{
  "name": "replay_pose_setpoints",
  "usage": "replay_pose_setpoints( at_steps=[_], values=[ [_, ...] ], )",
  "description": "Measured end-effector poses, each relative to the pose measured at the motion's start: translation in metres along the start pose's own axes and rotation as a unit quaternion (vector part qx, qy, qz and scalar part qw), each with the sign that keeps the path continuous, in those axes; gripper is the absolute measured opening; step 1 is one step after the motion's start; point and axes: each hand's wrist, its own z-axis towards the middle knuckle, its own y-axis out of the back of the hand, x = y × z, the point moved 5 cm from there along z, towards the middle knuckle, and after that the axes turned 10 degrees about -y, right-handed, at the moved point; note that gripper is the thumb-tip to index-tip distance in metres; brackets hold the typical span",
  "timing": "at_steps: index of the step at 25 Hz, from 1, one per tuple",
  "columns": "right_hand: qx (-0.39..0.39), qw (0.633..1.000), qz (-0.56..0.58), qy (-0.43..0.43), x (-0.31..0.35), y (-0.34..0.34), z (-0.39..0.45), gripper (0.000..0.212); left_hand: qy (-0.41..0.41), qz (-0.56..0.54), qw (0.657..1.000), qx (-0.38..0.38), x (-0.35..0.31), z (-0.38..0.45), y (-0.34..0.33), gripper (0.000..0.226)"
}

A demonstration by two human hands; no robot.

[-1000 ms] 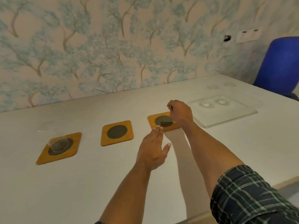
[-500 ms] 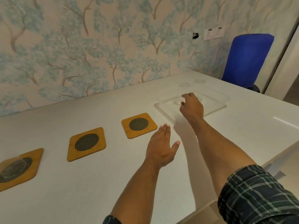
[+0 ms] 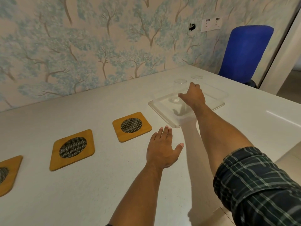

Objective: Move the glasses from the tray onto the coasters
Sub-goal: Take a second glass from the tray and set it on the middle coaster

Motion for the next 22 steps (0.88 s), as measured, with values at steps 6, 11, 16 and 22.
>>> replay_pose_setpoints(
  at_steps=[6,11,16,22],
  values=[
    [0.023,0.999,-0.006,0.030,0.024,-0.015,0.025,0.096,-0.007,0.007,1.000,-0.020,-0.002,-0.001,0.001,0.090],
    [0.066,0.993,-0.086,0.047,0.038,-0.026,0.041,0.103,-0.007,0.019,1.000,-0.007,0.000,0.003,-0.001,0.090],
    [0.025,0.988,-0.131,0.073,0.037,-0.031,0.044,0.074,-0.009,0.019,1.000,-0.004,-0.001,0.002,-0.001,0.090],
    [-0.048,0.988,-0.114,0.092,0.040,-0.027,0.037,0.061,-0.004,0.017,1.000,0.010,-0.002,0.002,0.002,0.095]
  ],
)
